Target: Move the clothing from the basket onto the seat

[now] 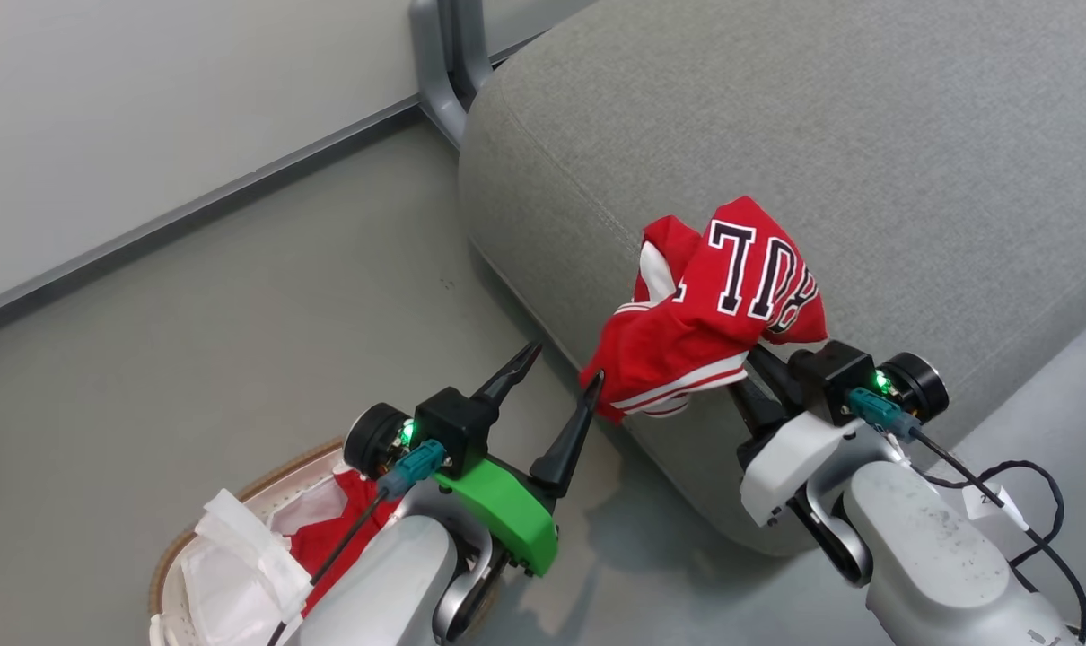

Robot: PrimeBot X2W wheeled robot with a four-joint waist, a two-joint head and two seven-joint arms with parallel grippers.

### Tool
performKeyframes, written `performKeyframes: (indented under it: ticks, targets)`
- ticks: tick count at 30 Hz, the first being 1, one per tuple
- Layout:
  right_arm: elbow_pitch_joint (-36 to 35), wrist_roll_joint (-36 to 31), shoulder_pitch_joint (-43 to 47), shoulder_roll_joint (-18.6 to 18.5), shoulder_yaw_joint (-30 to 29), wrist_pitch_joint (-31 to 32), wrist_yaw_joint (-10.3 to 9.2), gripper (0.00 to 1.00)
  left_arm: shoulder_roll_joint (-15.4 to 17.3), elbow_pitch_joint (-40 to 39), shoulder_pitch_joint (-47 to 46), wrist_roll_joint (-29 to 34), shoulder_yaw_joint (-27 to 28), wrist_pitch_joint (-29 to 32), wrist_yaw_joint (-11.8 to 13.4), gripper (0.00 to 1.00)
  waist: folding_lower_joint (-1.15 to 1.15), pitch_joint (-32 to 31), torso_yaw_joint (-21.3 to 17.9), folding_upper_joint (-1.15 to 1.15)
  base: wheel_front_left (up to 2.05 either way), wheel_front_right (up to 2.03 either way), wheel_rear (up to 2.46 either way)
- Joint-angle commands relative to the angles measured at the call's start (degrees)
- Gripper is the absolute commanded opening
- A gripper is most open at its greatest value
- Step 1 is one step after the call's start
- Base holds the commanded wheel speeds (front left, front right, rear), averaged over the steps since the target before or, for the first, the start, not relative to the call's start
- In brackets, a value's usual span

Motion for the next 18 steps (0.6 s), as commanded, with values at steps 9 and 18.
performKeyframes:
  ticks: [9, 18]
  targets:
    - [-0.27, -1.81, 0.25, -0.89, -5.06, -0.29, -0.08, 0.0, 0.77, -0.02, -0.66, 0.55, -1.54, -0.01, -0.08, 1.0, 0.0, 3.15, -1.09, 0.0, 0.0, 0.0, 0.0]
    - [3.42, -7.04, -8.2, -3.94, -12.98, -0.29, -0.08, 0.0, 2.4, 0.96, -3.76, 0.52, -3.79, -0.01, -0.08, 1.0, 0.0, 9.31, 2.24, 0.0, 0.0, 0.0, 0.0]
